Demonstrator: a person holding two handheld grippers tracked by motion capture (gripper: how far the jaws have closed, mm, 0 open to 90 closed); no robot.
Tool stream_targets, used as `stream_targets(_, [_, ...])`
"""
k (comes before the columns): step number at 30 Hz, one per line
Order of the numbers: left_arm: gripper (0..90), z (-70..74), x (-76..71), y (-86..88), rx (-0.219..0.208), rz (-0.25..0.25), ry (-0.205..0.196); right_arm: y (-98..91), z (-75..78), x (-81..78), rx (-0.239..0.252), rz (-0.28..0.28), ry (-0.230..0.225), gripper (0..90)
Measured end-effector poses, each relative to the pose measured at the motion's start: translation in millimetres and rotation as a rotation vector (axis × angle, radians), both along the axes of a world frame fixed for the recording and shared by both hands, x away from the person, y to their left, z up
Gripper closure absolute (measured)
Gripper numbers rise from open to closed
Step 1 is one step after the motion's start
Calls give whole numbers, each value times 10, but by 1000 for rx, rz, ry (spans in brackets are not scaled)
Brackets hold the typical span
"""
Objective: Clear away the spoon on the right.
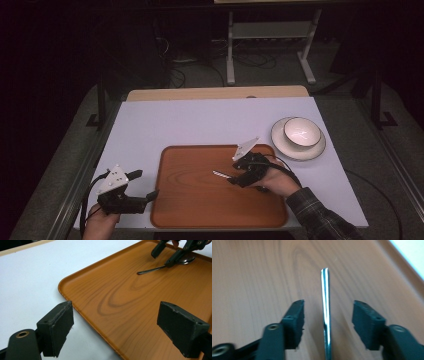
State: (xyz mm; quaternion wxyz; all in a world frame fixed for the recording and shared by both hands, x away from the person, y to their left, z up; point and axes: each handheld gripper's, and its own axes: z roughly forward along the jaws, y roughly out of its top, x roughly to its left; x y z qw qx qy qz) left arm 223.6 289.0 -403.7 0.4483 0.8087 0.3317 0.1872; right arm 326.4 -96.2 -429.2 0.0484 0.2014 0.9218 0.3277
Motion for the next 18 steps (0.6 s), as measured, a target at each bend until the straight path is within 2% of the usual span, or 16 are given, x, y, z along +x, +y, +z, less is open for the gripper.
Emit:
stream_targets(3, [134, 1, -1, 1, 0, 1, 0, -37, -5, 7, 42, -37, -21, 261])
stream_targets(6, [134, 1, 0, 1, 0, 0, 0, -51, -13, 2, 64, -42, -43, 159])
stream_targets(18, [134, -1, -2, -2, 1, -2, 2, -95, 18, -18, 97, -43, -67, 135])
